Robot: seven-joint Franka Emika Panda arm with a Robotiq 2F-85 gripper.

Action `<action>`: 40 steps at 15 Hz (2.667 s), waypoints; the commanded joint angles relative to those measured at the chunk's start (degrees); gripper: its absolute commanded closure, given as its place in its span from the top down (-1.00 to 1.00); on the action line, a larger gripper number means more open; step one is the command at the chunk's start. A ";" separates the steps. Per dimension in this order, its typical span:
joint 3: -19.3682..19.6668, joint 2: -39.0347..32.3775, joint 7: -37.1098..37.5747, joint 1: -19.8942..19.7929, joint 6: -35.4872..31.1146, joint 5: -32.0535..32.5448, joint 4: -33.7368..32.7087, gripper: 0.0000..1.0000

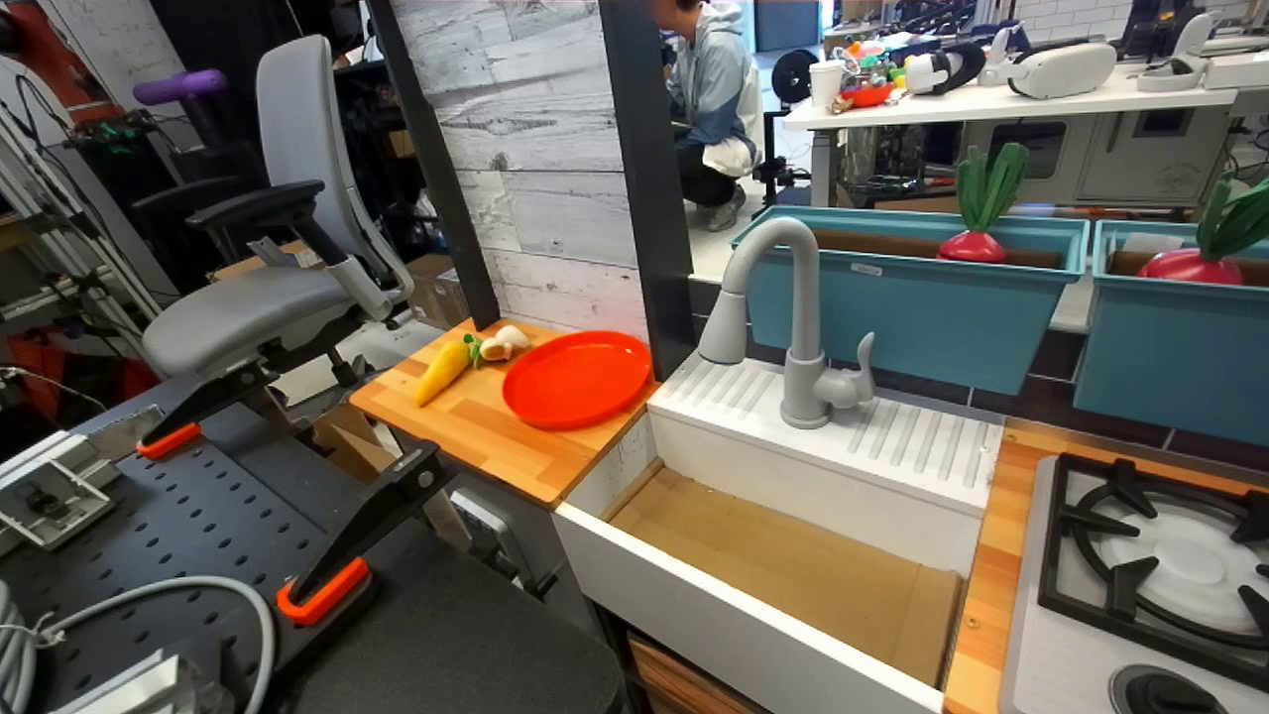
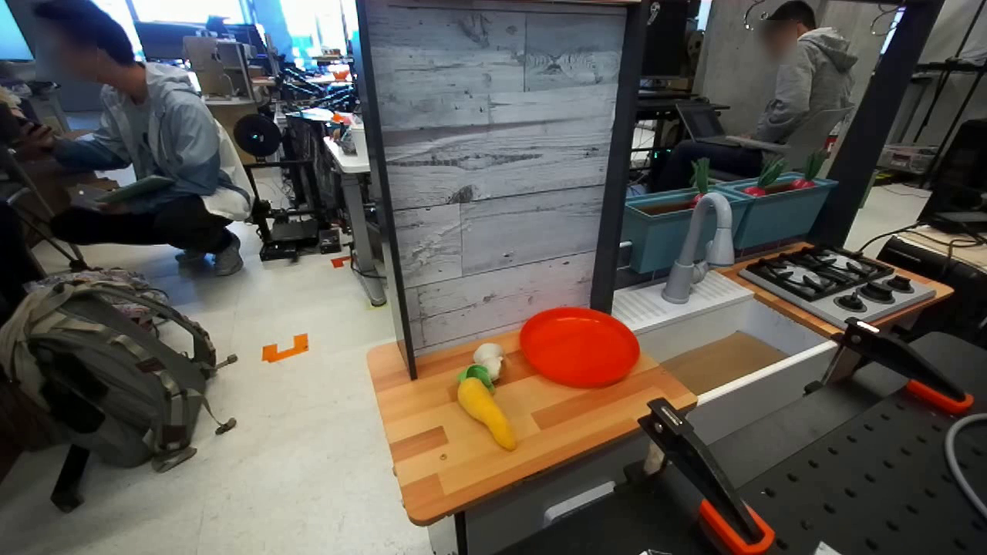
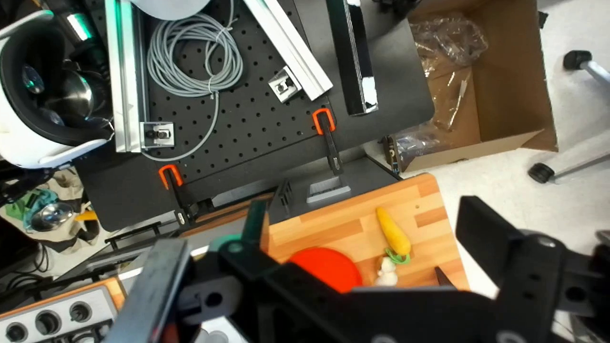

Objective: Pick up the carrot plush toy and put it on the plate, then move the animal plush toy

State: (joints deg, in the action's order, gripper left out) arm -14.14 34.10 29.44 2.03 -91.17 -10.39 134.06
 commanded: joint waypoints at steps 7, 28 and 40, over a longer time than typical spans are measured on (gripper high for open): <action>-6.89 -16.34 9.05 0.45 -29.61 3.78 4.23 1.00; 11.45 -75.01 17.87 17.46 -55.55 18.32 -20.95 1.00; 14.83 -90.62 17.70 21.26 -51.23 17.08 -36.02 1.00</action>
State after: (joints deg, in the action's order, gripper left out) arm -0.87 -53.00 47.87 21.77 -145.69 8.60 103.29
